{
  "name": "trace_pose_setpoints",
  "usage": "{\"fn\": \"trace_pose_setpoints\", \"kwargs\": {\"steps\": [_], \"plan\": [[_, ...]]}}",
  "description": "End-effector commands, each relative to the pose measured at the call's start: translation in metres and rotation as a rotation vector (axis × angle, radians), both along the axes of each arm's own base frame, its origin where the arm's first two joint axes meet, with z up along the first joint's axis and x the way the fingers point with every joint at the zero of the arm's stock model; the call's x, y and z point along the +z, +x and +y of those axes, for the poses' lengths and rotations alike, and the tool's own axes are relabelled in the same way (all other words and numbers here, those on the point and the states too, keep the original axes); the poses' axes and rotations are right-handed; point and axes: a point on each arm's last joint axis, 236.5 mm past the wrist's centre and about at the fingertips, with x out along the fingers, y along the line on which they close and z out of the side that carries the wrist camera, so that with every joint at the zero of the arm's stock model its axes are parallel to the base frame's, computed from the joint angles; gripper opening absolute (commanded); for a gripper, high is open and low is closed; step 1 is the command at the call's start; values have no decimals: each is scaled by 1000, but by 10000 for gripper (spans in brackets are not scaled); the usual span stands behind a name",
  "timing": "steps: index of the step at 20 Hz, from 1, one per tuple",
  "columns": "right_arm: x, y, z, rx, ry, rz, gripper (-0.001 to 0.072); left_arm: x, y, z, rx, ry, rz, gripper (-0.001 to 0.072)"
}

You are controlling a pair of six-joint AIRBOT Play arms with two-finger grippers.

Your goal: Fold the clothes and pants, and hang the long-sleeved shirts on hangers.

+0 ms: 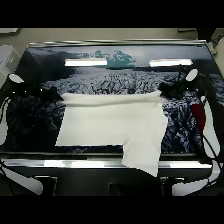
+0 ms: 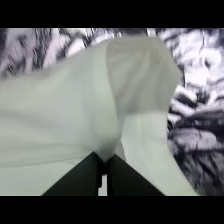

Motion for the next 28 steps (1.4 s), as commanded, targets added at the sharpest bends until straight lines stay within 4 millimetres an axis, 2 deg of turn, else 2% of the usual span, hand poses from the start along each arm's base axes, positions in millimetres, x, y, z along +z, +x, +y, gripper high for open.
{"fn": "trace_pose_setpoints", "kwargs": {"steps": [1,4,8,14,20,21,22,23,24,27,28], "plan": [[-16,-71,5,60,30,277,35,-14,-74,3,-127,-1,266,22],[-29,-91,19,58,94,348,36,-26,-84,2,-120,-6,305,21],[-40,-102,19,54,96,385,36,-32,-86,2,-117,-9,315,21],[-42,-96,18,34,92,361,36,-34,-83,12,-86,-5,306,21],[-42,-97,21,19,103,374,36,-41,-65,15,-44,23,244,21],[-42,-97,21,18,104,373,102,-41,-64,15,-41,23,240,36],[-40,-96,23,21,117,370,467,-39,-64,13,-42,11,240,257],[-34,-99,23,68,130,370,632,-34,-68,13,-56,7,251,597],[-25,-105,17,87,137,387,630,-28,-72,20,-72,27,261,636],[10,-122,-27,12,145,395,617,-4,-85,64,-60,142,256,634],[19,-132,-42,-18,126,396,610,3,-91,74,-38,158,250,590]]}}
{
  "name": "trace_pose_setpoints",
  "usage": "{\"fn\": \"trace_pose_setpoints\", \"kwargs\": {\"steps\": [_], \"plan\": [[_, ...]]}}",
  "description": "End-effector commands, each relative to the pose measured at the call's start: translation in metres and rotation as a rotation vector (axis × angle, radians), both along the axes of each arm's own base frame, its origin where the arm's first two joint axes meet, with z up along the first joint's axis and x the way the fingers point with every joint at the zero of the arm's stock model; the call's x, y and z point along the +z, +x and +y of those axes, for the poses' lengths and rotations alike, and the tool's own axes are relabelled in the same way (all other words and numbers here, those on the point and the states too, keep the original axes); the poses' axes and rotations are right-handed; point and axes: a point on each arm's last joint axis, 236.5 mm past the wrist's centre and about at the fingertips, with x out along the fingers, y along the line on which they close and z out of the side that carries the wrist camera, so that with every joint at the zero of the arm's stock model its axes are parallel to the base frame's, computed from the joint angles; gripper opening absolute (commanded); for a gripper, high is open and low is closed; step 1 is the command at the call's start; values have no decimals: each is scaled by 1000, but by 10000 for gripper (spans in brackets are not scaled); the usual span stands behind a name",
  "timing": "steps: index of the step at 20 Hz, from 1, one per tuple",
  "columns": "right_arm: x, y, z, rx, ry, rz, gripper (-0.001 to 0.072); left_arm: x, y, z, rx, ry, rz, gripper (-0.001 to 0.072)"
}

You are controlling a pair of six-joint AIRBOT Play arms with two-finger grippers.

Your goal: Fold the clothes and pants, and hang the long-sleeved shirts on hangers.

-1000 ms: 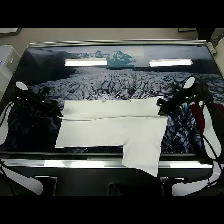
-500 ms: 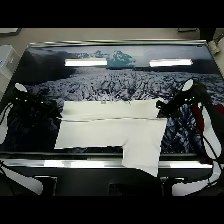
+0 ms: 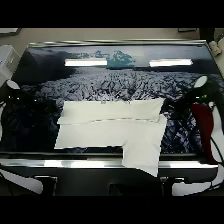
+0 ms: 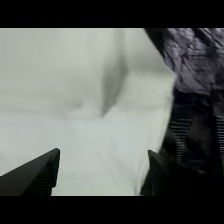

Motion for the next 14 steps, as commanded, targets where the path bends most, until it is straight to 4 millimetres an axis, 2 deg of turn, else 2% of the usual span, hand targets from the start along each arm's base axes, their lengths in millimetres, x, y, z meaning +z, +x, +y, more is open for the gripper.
{"fn": "trace_pose_setpoints", "kwargs": {"steps": [1,3,5,7,9,11,14], "plan": [[28,-32,-41,-43,-39,28,610,20,-26,34,19,73,5,530],[22,-55,-50,-28,-101,38,610,7,-61,34,47,56,40,520],[10,-71,-43,-28,-89,47,610,-19,-104,21,57,26,76,507],[0,-81,-32,-28,-53,63,607,-38,-132,4,60,-31,77,462],[-3,-83,-25,-33,-23,69,607,-46,-147,-14,58,-102,91,461],[-2,-82,-20,-39,-1,64,607,-56,-158,-21,69,-108,116,440],[-1,-83,-20,-37,2,69,607,-58,-164,-33,81,-153,122,416]]}}
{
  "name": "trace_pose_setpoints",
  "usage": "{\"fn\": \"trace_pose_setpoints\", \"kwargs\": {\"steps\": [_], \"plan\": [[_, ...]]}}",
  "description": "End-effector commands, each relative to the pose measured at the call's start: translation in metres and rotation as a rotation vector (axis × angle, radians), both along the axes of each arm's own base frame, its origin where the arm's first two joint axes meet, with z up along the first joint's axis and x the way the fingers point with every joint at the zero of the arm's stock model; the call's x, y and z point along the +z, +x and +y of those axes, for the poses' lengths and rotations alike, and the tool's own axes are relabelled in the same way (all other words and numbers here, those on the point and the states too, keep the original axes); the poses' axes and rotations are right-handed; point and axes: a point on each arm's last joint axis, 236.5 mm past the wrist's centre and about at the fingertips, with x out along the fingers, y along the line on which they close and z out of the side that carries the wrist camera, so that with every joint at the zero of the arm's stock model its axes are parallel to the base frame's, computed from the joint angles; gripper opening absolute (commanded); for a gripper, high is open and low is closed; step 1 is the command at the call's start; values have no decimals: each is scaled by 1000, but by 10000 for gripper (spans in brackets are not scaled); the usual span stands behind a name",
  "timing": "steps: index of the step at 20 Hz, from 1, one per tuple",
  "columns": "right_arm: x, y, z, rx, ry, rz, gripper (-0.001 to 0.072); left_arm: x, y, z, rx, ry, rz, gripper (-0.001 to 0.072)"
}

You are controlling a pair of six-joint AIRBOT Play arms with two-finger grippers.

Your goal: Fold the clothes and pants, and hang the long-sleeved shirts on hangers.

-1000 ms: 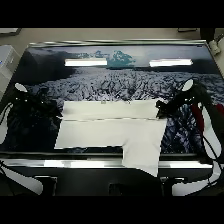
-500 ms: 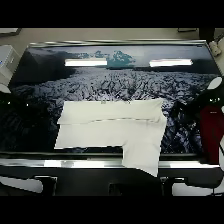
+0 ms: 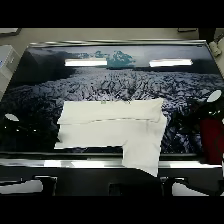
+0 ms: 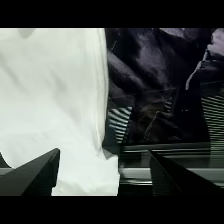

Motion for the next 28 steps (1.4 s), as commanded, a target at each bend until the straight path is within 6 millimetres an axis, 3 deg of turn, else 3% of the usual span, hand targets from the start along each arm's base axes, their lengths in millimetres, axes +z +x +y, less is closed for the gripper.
{"fn": "trace_pose_setpoints", "kwargs": {"steps": [1,3,6,8,10,12,14,17,23,25,26,27,28], "plan": [[0,-3,4,0,16,3,607,-11,-12,-12,16,-28,-2,387],[0,-3,4,0,17,5,603,-12,-14,-13,18,-33,5,362],[0,-5,4,4,17,15,600,-11,-13,-14,21,-34,3,28],[-3,-17,7,16,27,45,572,-11,-13,-14,21,-34,3,21],[-14,-44,16,42,48,79,573,-12,-13,-13,22,-33,2,20],[-33,-78,32,42,84,112,574,-12,-13,-13,22,-31,0,21],[-53,-99,54,37,157,113,573,-12,-13,-13,22,-31,-1,21],[-67,-99,73,-3,221,69,571,-10,-13,-14,20,-33,-1,21],[-80,-98,79,-49,222,44,513,-8,-13,-14,17,-36,-2,21],[-84,-95,82,-80,227,27,347,-8,-13,-14,17,-36,-2,21],[-83,-95,85,-81,242,28,143,-8,-13,-14,17,-36,-2,21],[-77,-98,90,-52,277,27,36,-8,-14,-14,16,-37,-2,21],[-70,-100,94,4,314,17,36,-5,-14,-15,5,-45,-3,21]]}}
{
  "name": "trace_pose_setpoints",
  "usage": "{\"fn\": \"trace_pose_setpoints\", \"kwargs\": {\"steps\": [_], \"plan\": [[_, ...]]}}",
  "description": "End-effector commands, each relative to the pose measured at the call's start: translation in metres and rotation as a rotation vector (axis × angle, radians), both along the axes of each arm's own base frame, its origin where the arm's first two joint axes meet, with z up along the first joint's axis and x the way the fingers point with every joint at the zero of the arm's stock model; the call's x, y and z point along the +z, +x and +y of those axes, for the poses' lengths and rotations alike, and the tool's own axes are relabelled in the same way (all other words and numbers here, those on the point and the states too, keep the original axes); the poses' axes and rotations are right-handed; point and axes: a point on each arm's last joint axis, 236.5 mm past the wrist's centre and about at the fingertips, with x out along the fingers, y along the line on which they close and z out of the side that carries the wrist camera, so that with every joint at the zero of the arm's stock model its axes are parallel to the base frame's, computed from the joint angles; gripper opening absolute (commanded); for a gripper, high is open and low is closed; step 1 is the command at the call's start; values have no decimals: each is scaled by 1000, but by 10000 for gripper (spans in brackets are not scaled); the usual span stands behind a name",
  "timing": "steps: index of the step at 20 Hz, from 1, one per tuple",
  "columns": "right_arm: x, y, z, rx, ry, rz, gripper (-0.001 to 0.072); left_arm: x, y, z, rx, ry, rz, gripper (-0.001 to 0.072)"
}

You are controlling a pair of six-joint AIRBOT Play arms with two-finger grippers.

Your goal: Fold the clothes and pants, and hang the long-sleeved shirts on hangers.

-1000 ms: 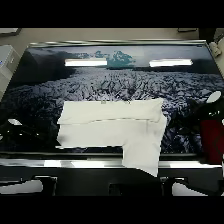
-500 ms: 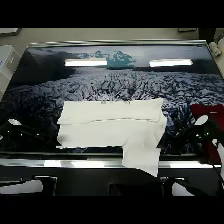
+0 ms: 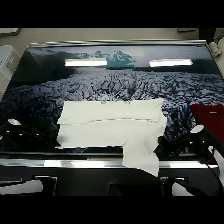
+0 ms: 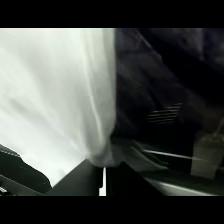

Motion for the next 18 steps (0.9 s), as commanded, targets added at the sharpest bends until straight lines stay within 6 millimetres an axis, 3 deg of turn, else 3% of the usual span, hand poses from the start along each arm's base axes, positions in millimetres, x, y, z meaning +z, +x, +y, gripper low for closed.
{"fn": "trace_pose_setpoints", "kwargs": {"steps": [1,4,7,10,12,15,18], "plan": [[15,0,11,66,80,-38,36,8,1,-1,-30,-26,-11,21],[48,49,-2,47,33,-180,33,33,27,12,-46,-24,-81,21],[92,116,-23,-34,-43,-341,32,62,79,27,2,30,-196,21],[113,180,-31,-129,-28,-474,32,74,131,35,37,105,-280,20],[114,219,-30,-209,27,-514,32,78,167,31,38,122,-308,20],[91,264,-27,-219,7,-540,33,76,218,24,45,133,-330,21],[62,297,-30,-269,-19,-534,34,61,253,18,67,138,-315,21]]}}
